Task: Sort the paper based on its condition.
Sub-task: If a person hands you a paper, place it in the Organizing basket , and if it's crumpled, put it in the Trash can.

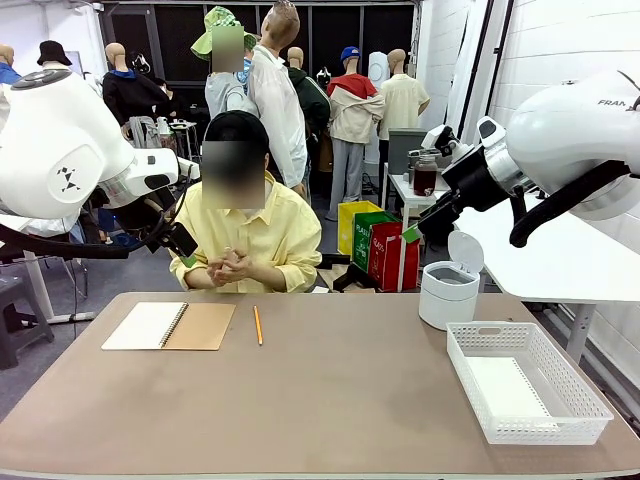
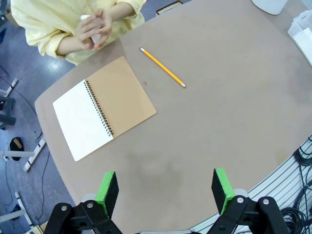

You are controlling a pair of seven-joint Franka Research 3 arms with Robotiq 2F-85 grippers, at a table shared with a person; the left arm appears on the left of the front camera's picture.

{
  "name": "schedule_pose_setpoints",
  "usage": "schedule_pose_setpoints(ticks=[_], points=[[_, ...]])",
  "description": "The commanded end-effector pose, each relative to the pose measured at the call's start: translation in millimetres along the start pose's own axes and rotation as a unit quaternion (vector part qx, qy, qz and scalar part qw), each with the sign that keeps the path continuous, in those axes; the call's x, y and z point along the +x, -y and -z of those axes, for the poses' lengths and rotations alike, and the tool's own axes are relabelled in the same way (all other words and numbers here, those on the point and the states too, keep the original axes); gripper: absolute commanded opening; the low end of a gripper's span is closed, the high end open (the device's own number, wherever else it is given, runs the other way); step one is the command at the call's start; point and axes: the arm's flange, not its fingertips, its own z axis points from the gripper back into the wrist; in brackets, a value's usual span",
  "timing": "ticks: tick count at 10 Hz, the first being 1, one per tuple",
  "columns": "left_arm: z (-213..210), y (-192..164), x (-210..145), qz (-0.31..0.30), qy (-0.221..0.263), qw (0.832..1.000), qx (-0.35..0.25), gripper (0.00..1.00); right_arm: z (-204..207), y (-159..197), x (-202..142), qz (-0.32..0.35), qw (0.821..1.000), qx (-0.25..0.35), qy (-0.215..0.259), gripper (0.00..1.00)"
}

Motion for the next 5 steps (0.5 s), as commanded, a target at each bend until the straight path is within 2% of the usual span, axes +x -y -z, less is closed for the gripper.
schedule_pose_setpoints(ticks=[1,5], points=[[-0.3,-0.6,-0.1,0.0,0.003,1.0,-0.001,1.0,0.7,-0.2,-1.1,-0.004,1.0,0.002,-0.004,1.0],[-0.3,-0.6,-0.1,0.0,0.003,1.0,-0.001,1.0,0.7,-0.2,-1.1,-0.004,1.0,0.002,-0.004,1.0]])
